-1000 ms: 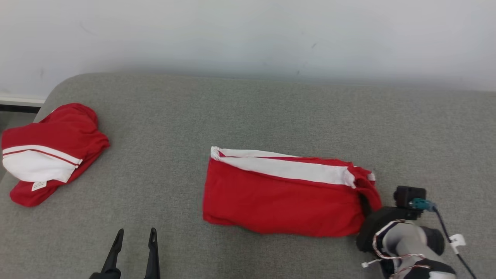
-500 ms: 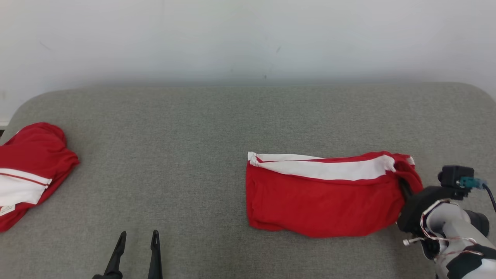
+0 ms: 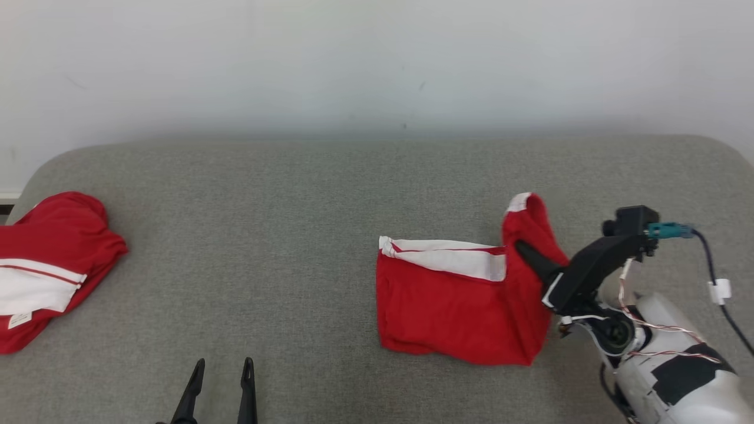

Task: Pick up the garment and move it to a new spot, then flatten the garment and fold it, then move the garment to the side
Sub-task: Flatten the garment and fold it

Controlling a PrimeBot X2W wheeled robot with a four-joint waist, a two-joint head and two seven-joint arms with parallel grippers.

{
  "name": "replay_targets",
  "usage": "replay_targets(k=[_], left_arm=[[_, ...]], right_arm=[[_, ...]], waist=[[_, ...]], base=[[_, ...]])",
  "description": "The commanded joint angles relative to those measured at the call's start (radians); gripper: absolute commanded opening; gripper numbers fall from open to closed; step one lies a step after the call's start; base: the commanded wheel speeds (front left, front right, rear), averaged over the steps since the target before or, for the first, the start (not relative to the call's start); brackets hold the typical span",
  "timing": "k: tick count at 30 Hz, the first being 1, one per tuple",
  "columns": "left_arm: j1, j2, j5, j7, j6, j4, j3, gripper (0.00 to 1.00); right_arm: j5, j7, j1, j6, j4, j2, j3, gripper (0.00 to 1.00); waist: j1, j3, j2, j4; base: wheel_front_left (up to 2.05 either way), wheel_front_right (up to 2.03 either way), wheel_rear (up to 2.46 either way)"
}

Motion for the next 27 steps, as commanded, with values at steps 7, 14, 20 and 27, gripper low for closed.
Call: replay_targets(k=[7,14,20,27], left_arm=[[-0.005,-0.001,-0.007,-0.003,0.001,0.008,-0.007,1.00],[-0.019,-0.001,-0.018,-0.003,0.006,0.013,-0.024,1.00],[-0.038,-0.001,-0.031,-0.003,0.010,0.022,-0.053,1.00],[-0.046,-0.001,-0.041,-0.003,0.017,0.027,-0.059,1.00]], right_arm=[[0.024,0.017,-0.013,-0.002,-0.008,0.079,0.046,0.00],[-0.099,-0.074,-0.084,-0.002,0.125,0.154,0.108,0.00],[-0.182,-0.143,-0.138,-0.002,0.274,0.215,0.141,0.00],[-0.198,-0.219,-0.158,-0.002,0.293,0.231,0.183,1.00]], waist=[[0.0000,0.008,-0.0001,0.048],[0.0000,0.024,-0.0001,0.073],[0.0000,0.036,-0.0001,0.099],[0.0000,0.034,-0.0001,0.100]], base=[[0.00,0.00,0.00],[0.00,0.00,0.00],[0.00,0.00,0.00],[0.00,0.00,0.00]])
